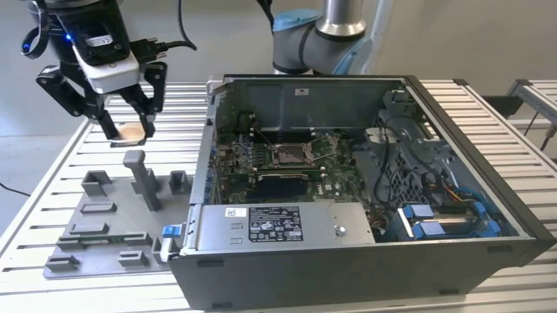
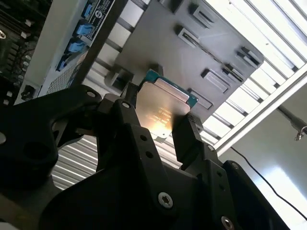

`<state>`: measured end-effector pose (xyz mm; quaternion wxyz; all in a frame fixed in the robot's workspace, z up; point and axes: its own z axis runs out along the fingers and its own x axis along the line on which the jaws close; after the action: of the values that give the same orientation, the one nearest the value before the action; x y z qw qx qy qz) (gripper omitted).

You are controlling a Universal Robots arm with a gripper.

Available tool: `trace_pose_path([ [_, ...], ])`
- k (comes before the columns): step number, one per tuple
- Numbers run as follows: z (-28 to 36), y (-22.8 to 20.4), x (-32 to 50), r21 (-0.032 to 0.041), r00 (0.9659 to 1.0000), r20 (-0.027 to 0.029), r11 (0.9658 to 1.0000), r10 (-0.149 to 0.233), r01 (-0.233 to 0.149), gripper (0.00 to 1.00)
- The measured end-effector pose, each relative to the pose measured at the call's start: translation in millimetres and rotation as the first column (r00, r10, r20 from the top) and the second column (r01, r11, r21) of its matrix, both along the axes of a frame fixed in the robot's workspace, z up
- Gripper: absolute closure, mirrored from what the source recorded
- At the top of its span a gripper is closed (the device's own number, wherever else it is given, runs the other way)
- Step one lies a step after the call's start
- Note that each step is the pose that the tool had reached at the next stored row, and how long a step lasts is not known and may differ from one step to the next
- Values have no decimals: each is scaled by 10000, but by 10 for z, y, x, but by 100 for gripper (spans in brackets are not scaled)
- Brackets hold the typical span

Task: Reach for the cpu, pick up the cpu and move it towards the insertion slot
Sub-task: 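Pick up the cpu and move it towards the insertion slot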

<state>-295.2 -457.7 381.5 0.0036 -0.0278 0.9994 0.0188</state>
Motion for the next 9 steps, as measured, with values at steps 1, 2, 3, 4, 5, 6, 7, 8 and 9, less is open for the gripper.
trace_pose_path([
  [1,0,0,22,0,10000,0,10000,0,0,100],
  [2,1,0,43,0,10000,-1,10000,1,-1,100],
  [3,0,0,62,0,10000,0,10000,1,-1,100],
  [4,1,0,83,0,10000,0,10000,1,-1,100],
  [5,0,0,103,0,10000,0,10000,1,-1,100],
  [6,1,0,121,0,10000,0,10000,1,-1,100],
  [7,1,0,140,0,10000,-1,10000,1,-1,100],
  [8,1,0,158,0,10000,-1,10000,1,-1,100],
  [9,1,0,178,0,10000,-1,10000,1,-1,100],
])
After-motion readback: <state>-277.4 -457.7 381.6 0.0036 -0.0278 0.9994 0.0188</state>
